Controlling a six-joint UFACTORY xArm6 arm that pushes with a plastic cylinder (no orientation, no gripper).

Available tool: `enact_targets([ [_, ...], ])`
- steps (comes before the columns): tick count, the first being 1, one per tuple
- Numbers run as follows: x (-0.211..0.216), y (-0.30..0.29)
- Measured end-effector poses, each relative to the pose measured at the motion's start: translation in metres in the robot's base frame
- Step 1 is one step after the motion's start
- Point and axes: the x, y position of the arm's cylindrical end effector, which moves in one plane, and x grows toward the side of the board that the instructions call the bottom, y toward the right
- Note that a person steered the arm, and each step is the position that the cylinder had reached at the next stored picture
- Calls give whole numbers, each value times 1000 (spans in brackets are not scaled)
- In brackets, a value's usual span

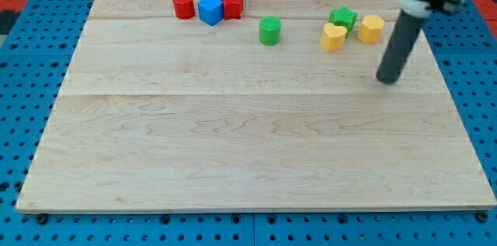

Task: Push the yellow heart into the green star

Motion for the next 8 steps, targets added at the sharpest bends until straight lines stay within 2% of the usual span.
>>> enact_targets([
  [1, 23, -71],
  [2, -5, -102],
  [4, -49, -93],
  [8, -52, -103],
])
